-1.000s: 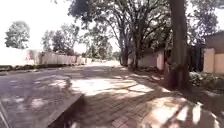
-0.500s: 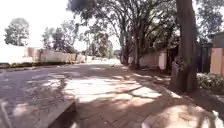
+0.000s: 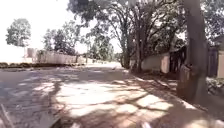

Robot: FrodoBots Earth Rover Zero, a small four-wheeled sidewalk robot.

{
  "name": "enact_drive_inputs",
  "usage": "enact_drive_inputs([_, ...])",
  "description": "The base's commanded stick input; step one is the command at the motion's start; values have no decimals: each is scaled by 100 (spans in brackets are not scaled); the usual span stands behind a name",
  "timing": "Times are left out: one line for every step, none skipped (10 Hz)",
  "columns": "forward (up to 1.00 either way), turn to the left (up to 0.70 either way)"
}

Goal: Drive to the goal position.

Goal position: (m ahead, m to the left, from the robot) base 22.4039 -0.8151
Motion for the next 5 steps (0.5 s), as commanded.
enact_drive_inputs([85, 0])
enact_drive_inputs([85, 0])
enact_drive_inputs([85, 0])
enact_drive_inputs([85, 0])
enact_drive_inputs([85, 0])
